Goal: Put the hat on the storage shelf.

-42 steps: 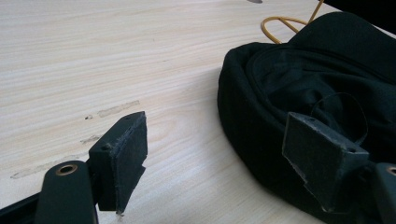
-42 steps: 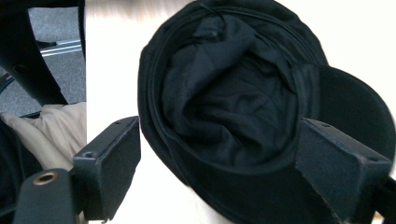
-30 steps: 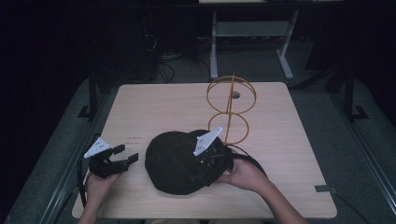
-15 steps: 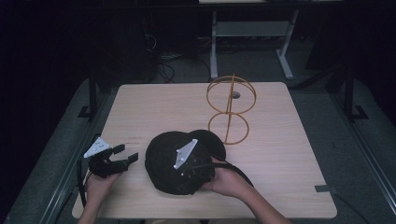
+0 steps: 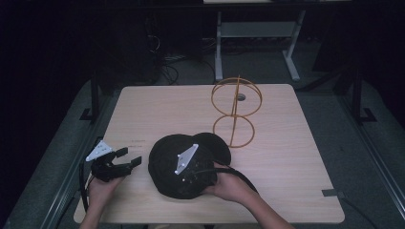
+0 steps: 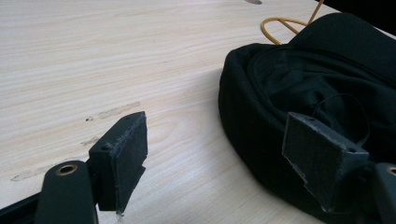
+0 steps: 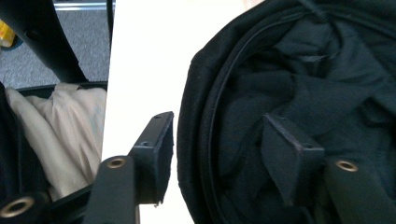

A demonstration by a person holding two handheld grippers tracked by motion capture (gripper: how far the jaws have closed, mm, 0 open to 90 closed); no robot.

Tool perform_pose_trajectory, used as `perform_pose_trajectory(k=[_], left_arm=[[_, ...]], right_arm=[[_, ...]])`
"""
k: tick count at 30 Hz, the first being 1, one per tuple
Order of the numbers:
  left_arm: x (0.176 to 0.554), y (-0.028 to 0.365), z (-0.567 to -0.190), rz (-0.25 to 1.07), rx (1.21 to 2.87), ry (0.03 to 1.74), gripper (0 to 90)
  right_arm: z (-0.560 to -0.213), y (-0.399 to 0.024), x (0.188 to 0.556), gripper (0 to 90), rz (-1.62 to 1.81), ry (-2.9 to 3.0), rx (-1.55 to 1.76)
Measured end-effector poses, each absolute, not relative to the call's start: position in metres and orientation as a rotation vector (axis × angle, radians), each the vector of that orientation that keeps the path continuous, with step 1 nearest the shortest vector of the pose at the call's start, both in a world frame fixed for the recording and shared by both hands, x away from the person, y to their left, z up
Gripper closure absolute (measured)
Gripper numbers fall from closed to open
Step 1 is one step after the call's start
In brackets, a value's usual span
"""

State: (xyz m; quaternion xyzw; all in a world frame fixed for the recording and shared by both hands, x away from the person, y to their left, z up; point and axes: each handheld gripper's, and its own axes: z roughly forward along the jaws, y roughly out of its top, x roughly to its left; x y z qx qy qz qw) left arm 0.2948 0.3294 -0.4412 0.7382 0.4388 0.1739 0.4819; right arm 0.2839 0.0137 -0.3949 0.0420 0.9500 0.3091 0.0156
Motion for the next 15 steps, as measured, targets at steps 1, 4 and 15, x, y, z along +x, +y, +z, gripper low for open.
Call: perform_pose_trajectory(k=[1, 4, 15], left_arm=[[0.295, 0.329, -0.441, 0.424, 1.799, 1.069, 22.1], [0.295, 0.329, -0.441, 0.423, 1.798, 1.068, 22.1], [0.295, 0.328, -0.442, 0.419, 1.792, 1.063, 22.1]], right_arm=[[-0.398, 0.016, 0.284, 48.0, 0.951, 2.967, 0.129], [-0.405, 0.021, 0.286, 51.8, 0.928, 2.995, 0.127], [-0.421, 0.038, 0.284, 63.5, 0.805, 2.986, 0.083]])
